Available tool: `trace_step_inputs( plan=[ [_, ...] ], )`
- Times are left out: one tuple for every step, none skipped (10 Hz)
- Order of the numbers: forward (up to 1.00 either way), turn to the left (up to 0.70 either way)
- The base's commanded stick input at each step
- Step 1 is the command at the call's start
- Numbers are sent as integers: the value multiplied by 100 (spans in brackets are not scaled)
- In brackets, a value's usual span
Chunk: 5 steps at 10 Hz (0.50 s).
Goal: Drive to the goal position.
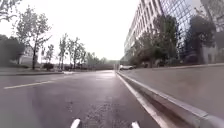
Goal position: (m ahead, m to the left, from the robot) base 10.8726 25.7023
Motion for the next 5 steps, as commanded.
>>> trace_step_inputs(
  plan=[
    [70, 0],
    [70, 0],
    [70, 0],
    [70, 0],
    [70, 0]
  ],
)
